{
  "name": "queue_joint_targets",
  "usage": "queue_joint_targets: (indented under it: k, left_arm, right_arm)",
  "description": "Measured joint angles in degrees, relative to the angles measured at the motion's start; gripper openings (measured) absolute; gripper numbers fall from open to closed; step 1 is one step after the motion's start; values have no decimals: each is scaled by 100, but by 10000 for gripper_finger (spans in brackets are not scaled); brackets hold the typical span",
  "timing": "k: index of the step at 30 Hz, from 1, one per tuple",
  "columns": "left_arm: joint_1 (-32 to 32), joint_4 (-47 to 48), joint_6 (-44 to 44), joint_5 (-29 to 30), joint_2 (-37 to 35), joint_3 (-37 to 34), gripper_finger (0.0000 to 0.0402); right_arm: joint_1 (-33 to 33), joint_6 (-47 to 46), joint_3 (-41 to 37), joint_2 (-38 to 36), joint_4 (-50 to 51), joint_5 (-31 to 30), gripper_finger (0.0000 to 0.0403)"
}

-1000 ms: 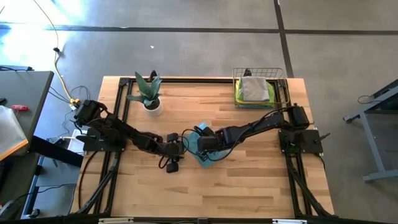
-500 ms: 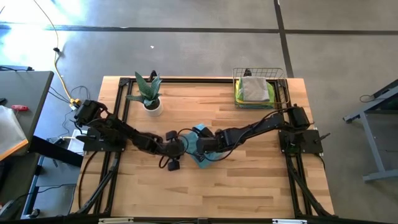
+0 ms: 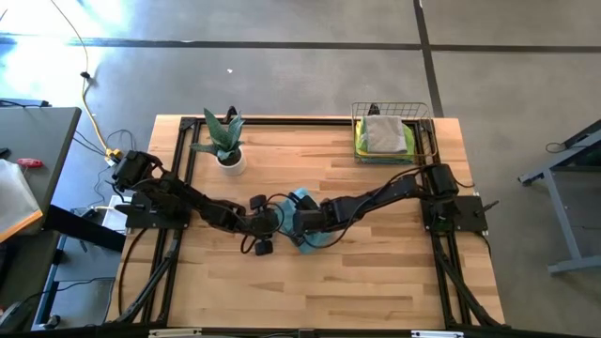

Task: Fold microfiber towels
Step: Fold the blue towel

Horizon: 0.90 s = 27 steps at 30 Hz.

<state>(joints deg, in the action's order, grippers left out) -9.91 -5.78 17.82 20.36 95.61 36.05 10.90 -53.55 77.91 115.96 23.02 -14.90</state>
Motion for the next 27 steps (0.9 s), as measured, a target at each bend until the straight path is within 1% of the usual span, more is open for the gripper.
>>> queue_joint_targets:
  k: [6, 9, 11, 17, 20, 23, 27]
  left_arm:
    - [0, -2, -46, 0, 0, 0, 101]
    - [0, -2, -48, 0, 0, 0, 101]
    - [0, -2, -48, 0, 0, 0, 101]
    - [0, 9, -48, 0, 0, 0, 101]
    - [0, 32, -50, 0, 0, 0, 101]
    - [0, 43, -50, 0, 0, 0, 101]
    - [-15, 67, 55, -80, -4, 2, 101]
  right_arm:
    - [0, 234, 0, 0, -241, 57, 0]
    - [0, 461, 0, 0, -246, 89, 12]
    - [0, 588, 0, 0, -271, 214, 34]
    - [2, 606, 0, 0, -286, 768, 129]
    - [-47, 723, 0, -45, -264, 1020, 165]
    - [-120, 798, 0, -265, -144, 1119, 184]
    - [-157, 1077, 2, -676, 169, 957, 189]
